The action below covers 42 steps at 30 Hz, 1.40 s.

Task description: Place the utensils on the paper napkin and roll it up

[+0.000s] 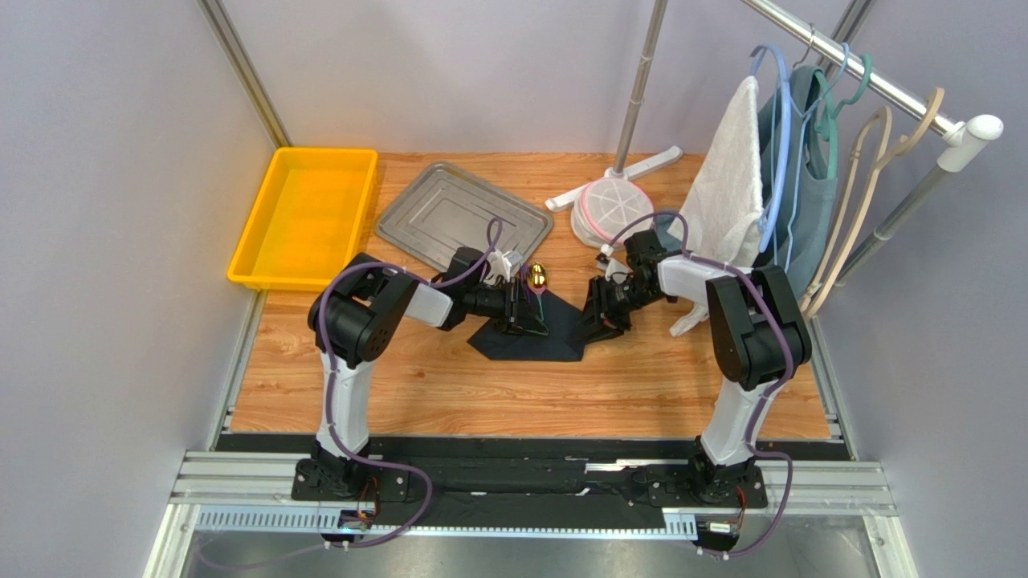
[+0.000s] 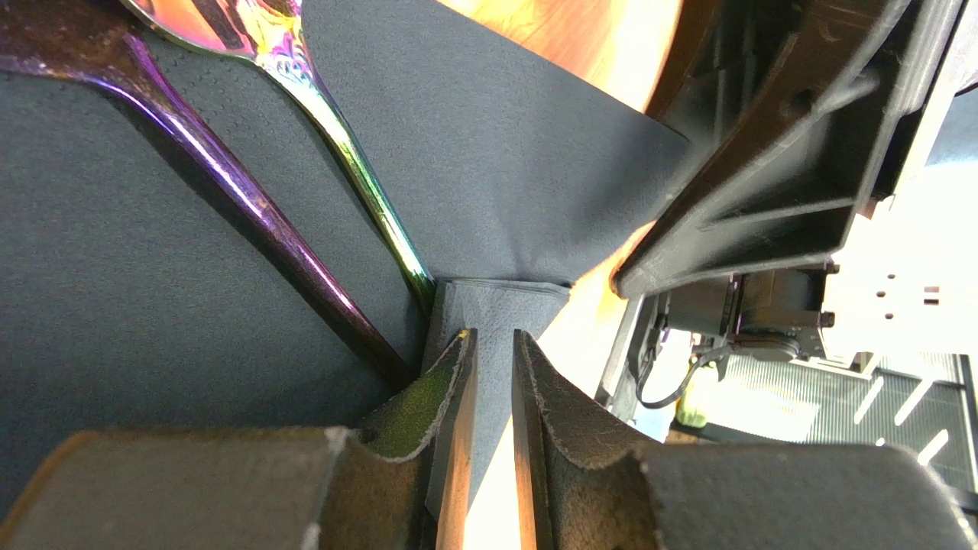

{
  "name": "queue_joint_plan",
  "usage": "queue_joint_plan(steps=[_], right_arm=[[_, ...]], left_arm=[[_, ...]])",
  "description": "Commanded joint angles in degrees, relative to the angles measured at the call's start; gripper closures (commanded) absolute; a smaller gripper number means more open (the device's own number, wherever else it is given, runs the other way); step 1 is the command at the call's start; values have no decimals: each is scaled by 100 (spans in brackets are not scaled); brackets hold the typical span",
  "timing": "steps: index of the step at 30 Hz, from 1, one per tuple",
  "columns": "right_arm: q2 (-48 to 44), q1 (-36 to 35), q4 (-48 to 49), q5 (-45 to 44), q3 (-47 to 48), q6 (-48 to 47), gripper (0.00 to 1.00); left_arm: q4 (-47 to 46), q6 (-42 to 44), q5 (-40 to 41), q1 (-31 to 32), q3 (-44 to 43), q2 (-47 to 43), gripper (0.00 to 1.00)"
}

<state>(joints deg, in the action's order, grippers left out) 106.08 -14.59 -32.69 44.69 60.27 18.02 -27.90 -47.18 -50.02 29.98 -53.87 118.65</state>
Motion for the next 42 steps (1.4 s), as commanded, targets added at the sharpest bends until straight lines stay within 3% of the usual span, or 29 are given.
queue_joint_plan(steps=[1, 2, 5, 21, 35, 42], right_arm=[[-132, -18, -18, 154, 257, -53, 73], [-132, -18, -18, 172, 283, -53, 86], [-88, -79, -71, 268, 380, -27, 100], [281, -650, 386, 541, 705, 588, 100], [721, -773, 368, -135, 705, 448, 100], [703, -773, 324, -232, 714, 430, 100]], left_arm=[[-49, 121, 159, -18, -63, 97, 74], [-40, 104, 159, -27, -63, 114, 74], [4, 121, 194, -27, -63, 114, 75], [65, 148, 194, -36, -89, 132, 77], [-453, -283, -69, -45, 122, -421, 75], [609, 314, -254, -237, 271, -1107, 75]])
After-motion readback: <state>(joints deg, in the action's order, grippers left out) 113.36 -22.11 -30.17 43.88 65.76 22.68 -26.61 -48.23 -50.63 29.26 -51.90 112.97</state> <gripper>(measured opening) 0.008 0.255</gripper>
